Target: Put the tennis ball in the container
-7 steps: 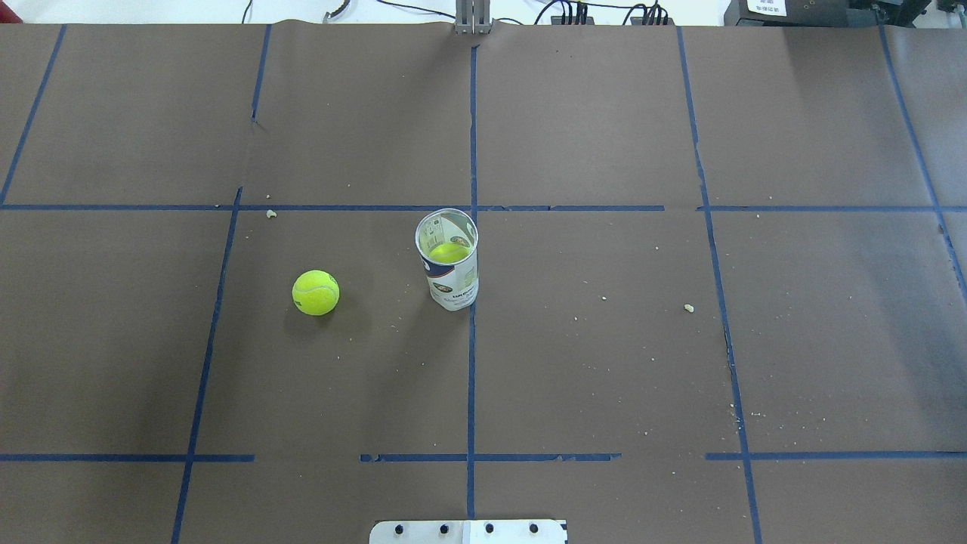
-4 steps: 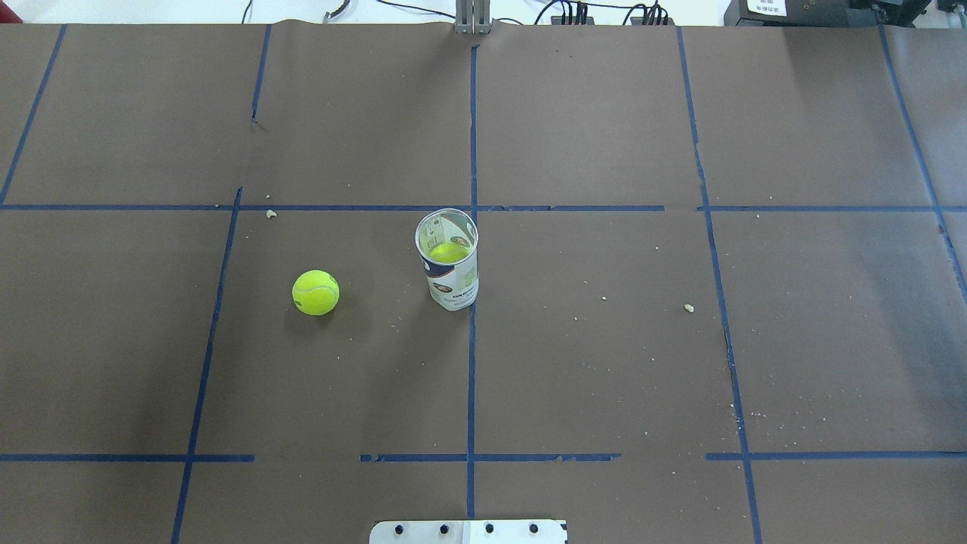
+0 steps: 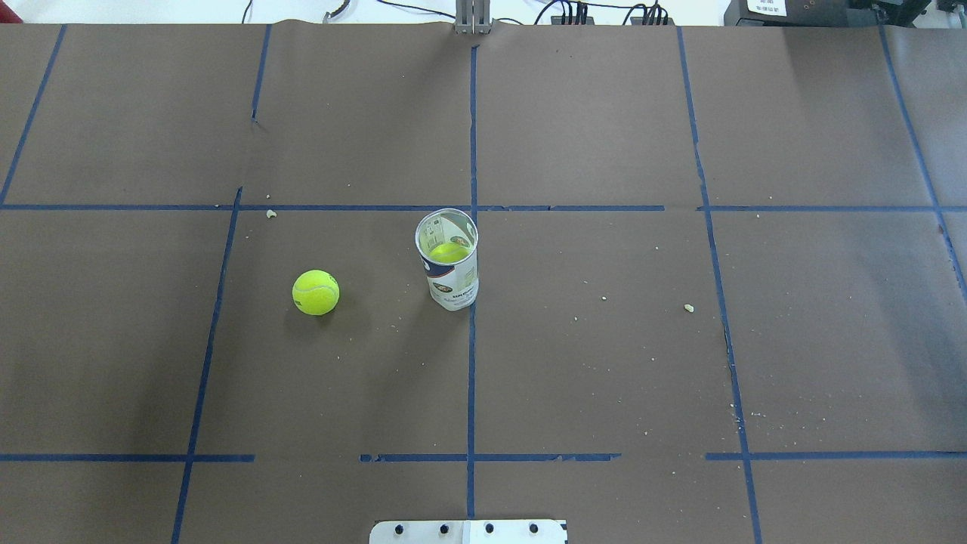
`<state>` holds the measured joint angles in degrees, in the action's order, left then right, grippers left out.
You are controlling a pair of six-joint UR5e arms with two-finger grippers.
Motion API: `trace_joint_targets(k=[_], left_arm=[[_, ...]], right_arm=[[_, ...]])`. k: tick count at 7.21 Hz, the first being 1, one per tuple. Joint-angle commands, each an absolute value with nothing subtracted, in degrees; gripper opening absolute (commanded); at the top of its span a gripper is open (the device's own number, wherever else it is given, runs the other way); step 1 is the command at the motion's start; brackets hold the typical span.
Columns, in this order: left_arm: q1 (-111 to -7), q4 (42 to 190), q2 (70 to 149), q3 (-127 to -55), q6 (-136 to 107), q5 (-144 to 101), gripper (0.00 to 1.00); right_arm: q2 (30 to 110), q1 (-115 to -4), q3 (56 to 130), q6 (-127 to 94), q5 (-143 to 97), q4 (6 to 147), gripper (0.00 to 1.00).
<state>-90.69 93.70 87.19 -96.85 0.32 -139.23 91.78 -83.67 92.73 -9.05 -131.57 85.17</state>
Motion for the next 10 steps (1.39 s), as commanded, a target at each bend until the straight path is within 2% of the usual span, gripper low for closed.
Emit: trace_joint_targets(k=[1, 3, 4, 6, 7, 8, 9, 10], left_arm=[[-82.8, 105.1, 86.4, -98.2, -16.0, -142.5, 1.00], [-71.9, 125.5, 86.8, -98.6, -41.6, -139.2, 1.00], [-64.5, 131.2, 87.0, -100.9, -55.5, -135.8, 1.00], [-52.6, 130.9, 90.1, -106.4, -71.6, -129.1, 0.98], [-48.5, 130.8, 95.1, -105.0, -73.8, -128.7, 0.87], [-46.7, 128.9, 99.6, -103.4, -75.0, -127.8, 0.91], [-43.5, 117.5, 104.2, -104.1, -79.9, -123.9, 0.94], [-38.7, 99.6, 111.1, -104.9, -81.2, -116.2, 0.95]], right_arm=[[91.8, -83.7, 92.7, -9.1, -131.6, 85.2, 1.00], [91.8, -83.7, 92.7, -9.1, -131.6, 85.2, 1.00], [91.8, -83.7, 92.7, -9.1, -131.6, 85.2, 1.00], [91.8, -83.7, 92.7, -9.1, -131.6, 85.2, 1.00], [91.8, -83.7, 92.7, -9.1, -131.6, 85.2, 1.00], [91.8, -83.7, 92.7, -9.1, -131.6, 85.2, 1.00], [91.8, -83.7, 92.7, -9.1, -131.6, 85.2, 1.00], [91.8, -83.7, 92.7, -9.1, -131.6, 85.2, 1.00]])
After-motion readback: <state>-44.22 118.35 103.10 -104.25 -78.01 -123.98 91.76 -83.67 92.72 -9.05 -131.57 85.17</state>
